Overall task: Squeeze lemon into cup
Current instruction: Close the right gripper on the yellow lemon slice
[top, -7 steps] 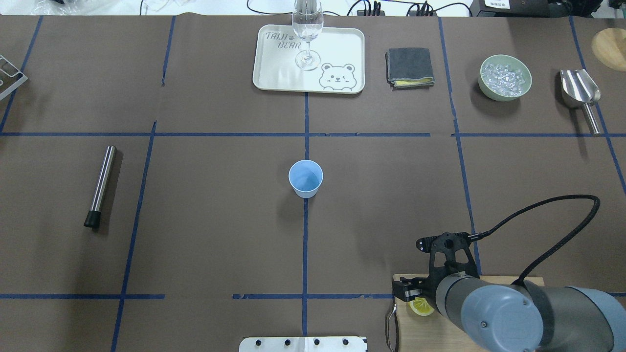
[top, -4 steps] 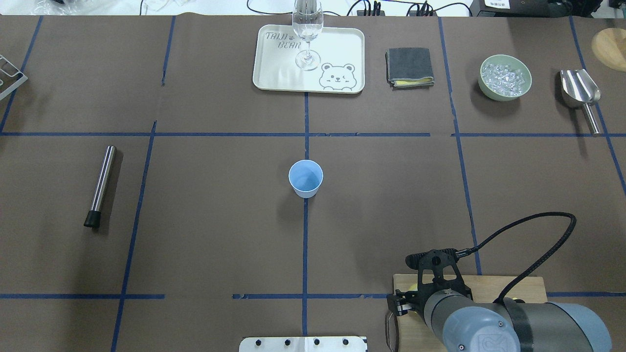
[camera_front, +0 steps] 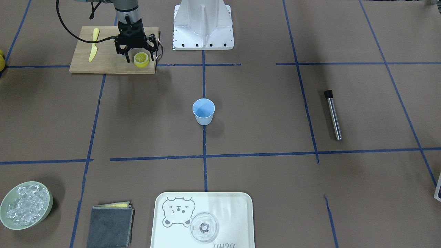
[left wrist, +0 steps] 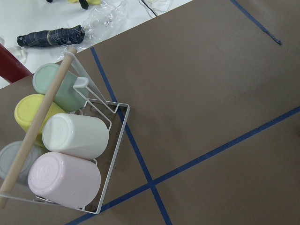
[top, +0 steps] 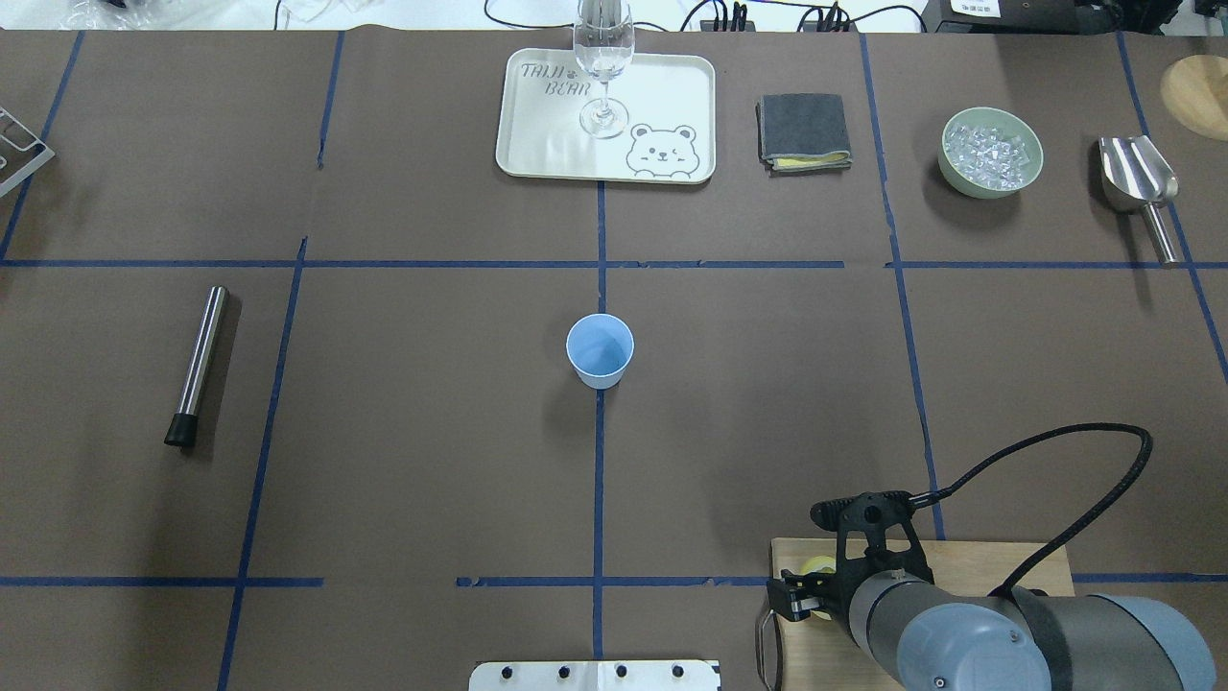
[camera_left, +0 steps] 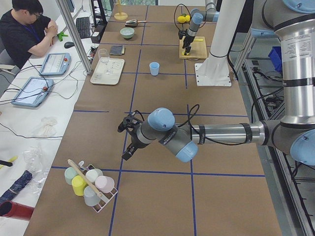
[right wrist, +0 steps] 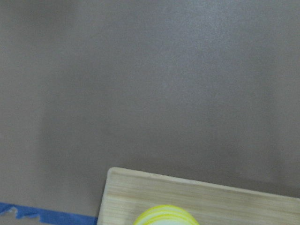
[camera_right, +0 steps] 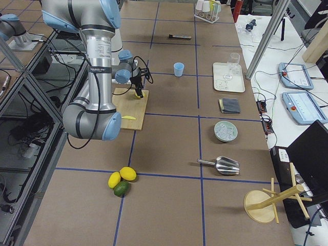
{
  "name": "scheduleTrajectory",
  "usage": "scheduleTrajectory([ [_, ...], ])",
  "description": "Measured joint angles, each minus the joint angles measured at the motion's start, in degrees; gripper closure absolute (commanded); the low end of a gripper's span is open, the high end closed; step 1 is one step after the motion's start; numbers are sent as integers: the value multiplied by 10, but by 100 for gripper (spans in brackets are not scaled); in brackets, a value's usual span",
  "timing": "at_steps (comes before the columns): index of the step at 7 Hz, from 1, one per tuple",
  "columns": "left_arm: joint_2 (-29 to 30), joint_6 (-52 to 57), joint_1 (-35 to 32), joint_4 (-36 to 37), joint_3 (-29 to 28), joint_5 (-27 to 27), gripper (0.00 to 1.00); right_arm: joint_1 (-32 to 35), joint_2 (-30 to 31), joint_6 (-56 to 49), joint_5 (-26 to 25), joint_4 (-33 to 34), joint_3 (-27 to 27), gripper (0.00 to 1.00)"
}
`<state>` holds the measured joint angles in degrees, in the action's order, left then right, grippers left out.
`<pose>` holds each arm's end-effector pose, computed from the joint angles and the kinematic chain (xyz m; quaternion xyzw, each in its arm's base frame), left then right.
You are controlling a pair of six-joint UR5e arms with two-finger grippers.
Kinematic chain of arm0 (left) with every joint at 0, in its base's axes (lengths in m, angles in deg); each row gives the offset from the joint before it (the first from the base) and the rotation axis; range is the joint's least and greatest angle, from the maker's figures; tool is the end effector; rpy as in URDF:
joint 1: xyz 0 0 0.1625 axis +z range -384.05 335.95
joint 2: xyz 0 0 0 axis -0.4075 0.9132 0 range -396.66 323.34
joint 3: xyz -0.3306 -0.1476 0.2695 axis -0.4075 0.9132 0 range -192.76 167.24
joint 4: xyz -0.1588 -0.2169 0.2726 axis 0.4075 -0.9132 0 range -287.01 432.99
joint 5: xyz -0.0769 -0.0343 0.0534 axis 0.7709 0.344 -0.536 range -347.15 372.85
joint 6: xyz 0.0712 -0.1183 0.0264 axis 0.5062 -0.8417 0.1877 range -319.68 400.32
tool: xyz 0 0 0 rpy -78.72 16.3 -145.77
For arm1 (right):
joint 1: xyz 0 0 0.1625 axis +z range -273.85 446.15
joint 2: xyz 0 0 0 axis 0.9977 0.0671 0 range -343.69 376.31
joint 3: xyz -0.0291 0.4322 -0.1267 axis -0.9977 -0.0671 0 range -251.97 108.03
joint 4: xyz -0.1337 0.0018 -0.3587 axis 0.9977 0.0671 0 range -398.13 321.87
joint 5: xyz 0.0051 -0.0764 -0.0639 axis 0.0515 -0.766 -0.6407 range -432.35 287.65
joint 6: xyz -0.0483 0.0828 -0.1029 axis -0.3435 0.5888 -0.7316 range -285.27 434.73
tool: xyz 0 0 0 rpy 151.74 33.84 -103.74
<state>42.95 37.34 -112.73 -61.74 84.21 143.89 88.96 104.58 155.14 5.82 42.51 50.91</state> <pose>-0.0314 -0.4226 0.6417 0.3178 0.3401 0.1109 0.8781 -0.4678 -0.1853 0.4396 0.1353 -0.3600 -0.0160 0.9230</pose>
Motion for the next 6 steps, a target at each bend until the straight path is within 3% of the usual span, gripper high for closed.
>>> scheduleTrajectory([
  [2, 0, 0, 0, 0, 0, 0, 0, 0, 5, 8, -1, -7, -5, 5],
  [3, 0, 0, 0, 0, 0, 0, 0, -1, 5, 13, -2, -7, -7, 16],
  [6, 0, 1, 0, 0, 1, 0, 0, -2, 5, 15, 1, -7, -7, 17],
])
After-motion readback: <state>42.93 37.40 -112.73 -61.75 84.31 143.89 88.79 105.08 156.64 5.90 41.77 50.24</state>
